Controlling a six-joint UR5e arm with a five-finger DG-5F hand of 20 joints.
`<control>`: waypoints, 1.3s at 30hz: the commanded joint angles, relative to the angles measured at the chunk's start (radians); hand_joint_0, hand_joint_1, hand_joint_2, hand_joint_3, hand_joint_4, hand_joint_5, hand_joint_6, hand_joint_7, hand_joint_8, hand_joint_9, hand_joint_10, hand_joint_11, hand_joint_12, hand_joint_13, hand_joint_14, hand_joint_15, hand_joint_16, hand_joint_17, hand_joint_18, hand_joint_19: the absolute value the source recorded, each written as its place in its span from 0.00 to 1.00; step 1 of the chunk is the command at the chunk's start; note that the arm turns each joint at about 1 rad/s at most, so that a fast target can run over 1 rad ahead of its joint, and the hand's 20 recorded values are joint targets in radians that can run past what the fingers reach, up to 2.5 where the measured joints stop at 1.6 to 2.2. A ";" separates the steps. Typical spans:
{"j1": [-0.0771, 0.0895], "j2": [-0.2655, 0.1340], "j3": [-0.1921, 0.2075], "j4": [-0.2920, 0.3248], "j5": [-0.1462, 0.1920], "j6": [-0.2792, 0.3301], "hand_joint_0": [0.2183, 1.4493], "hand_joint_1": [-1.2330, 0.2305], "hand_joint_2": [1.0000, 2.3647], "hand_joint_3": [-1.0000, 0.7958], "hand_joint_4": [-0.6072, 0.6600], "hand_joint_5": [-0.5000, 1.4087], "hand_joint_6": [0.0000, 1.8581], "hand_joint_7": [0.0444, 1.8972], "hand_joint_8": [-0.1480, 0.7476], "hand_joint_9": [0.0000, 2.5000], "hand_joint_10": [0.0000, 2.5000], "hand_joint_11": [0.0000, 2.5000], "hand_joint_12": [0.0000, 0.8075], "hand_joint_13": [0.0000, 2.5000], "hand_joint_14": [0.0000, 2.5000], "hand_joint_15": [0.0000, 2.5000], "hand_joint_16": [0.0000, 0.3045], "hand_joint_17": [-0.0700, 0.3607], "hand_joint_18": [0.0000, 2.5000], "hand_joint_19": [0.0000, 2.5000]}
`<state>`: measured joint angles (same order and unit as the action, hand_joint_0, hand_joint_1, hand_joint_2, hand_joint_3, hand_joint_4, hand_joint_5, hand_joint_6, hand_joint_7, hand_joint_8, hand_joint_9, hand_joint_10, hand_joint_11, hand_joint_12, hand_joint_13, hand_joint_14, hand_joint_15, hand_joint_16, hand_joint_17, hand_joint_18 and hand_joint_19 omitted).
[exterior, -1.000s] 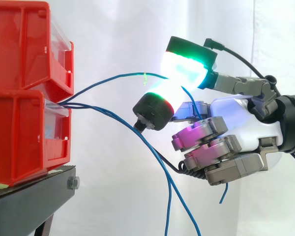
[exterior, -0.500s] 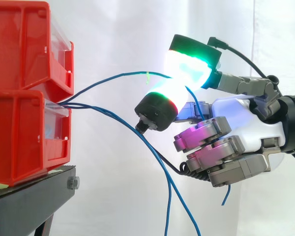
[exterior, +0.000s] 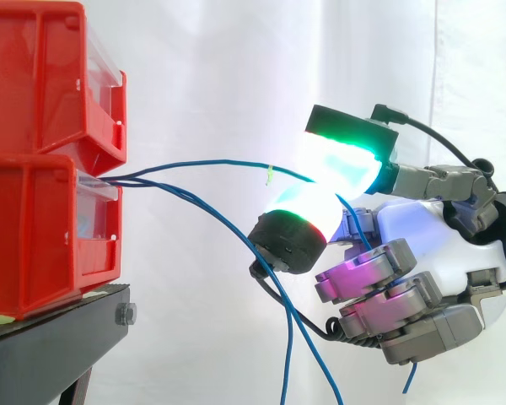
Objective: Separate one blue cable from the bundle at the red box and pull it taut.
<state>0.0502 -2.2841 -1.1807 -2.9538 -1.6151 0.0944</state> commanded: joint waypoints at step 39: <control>0.000 0.000 -0.005 0.004 0.008 -0.028 0.42 0.31 0.02 0.60 0.06 0.17 0.50 0.81 0.41 0.26 1.00 0.74 0.37 0.31 1.00 0.66 0.09 0.31 0.55 0.77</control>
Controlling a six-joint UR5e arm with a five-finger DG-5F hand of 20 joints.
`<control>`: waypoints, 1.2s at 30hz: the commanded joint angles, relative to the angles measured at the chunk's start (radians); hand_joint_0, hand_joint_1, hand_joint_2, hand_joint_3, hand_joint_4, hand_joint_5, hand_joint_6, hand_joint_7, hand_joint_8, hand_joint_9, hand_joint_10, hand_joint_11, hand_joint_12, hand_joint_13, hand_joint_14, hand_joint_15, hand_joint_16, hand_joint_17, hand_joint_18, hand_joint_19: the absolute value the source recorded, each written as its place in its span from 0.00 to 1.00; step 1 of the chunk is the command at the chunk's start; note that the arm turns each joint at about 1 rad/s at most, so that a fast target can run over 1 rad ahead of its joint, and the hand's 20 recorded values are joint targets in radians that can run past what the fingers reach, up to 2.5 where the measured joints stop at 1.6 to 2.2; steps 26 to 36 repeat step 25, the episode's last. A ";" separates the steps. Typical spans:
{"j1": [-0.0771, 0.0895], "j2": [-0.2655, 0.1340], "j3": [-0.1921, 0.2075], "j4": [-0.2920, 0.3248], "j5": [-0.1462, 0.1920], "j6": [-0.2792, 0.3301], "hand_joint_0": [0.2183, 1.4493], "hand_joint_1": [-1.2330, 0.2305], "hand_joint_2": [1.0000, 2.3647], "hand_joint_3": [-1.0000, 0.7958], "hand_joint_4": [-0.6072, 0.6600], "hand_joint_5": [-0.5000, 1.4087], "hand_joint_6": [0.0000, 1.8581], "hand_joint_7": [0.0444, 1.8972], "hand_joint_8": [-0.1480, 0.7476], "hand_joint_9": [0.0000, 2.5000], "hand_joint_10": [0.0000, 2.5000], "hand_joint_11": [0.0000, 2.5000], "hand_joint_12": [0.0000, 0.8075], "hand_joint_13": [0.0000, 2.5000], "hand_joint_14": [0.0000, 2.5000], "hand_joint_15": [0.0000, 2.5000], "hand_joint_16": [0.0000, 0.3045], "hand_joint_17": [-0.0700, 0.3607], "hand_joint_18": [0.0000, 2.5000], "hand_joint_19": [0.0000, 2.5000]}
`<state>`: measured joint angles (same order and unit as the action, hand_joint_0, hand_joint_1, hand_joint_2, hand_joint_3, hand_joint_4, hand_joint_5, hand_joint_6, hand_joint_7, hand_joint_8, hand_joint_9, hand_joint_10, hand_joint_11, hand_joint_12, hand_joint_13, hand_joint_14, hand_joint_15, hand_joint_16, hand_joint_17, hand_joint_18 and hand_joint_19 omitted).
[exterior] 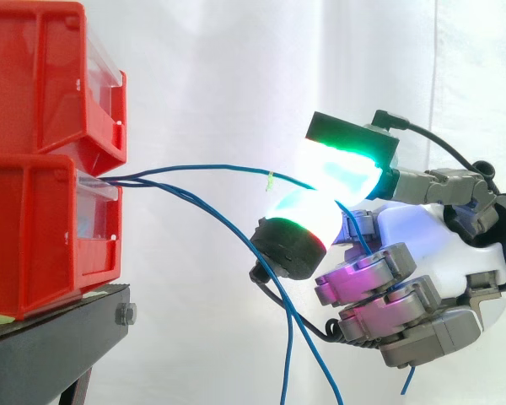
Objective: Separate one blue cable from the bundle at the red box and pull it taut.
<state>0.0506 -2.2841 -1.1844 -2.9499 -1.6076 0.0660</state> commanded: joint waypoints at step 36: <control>0.000 0.000 -0.001 0.000 0.000 0.000 0.42 0.31 0.02 0.59 0.05 0.17 0.50 0.81 0.41 0.26 1.00 0.75 0.37 0.31 1.00 0.66 0.10 0.31 0.55 0.77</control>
